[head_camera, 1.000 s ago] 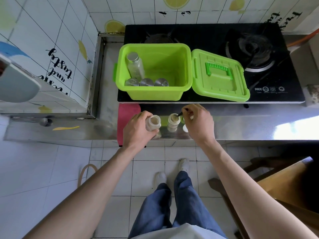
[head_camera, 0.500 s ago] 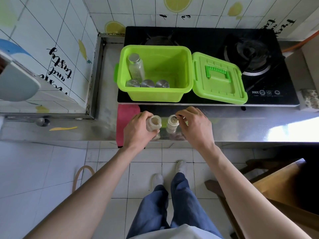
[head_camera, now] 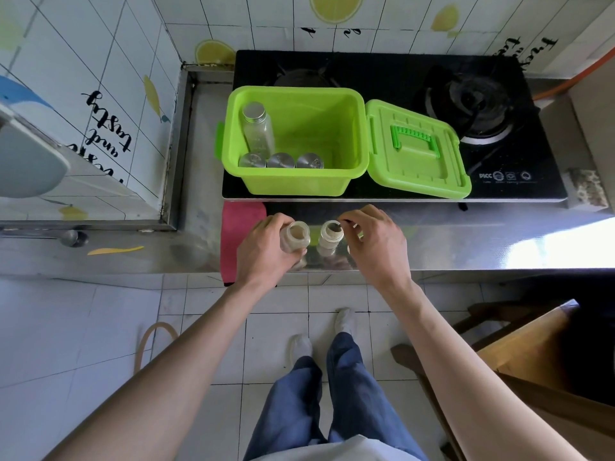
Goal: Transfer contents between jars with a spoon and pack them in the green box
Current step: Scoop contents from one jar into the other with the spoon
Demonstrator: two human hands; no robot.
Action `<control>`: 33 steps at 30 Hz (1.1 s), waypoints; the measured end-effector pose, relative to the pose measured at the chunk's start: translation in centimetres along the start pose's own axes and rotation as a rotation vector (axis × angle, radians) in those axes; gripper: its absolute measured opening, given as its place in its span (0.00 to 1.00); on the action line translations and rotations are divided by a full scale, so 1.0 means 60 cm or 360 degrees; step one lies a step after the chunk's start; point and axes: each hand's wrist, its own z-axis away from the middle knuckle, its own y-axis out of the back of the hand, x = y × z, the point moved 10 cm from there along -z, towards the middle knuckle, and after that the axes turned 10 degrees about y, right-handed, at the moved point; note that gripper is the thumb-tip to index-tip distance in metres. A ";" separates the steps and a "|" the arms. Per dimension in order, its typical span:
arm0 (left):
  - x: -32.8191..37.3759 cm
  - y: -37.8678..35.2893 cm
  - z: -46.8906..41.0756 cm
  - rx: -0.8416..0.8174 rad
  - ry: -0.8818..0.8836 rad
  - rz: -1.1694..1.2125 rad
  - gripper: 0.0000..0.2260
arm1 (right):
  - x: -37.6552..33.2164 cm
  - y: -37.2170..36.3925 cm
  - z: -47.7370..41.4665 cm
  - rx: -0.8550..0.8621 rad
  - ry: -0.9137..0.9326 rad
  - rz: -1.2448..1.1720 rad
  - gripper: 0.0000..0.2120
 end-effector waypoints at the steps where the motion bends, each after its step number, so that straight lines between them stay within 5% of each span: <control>1: 0.002 -0.003 0.000 -0.0008 -0.0001 0.0004 0.20 | 0.001 0.002 0.002 0.0009 -0.0007 -0.0011 0.06; 9: 0.012 -0.018 0.002 -0.0012 -0.0007 -0.0005 0.21 | 0.016 0.033 0.007 0.0174 -0.0165 -0.0192 0.06; 18: 0.034 -0.004 0.001 0.0139 -0.0049 -0.0054 0.22 | 0.023 0.077 0.016 0.0418 -0.0614 -0.0862 0.07; 33: 0.084 0.026 0.022 0.0521 -0.0145 -0.0131 0.20 | -0.057 0.054 -0.008 0.0139 -0.0609 -0.0135 0.08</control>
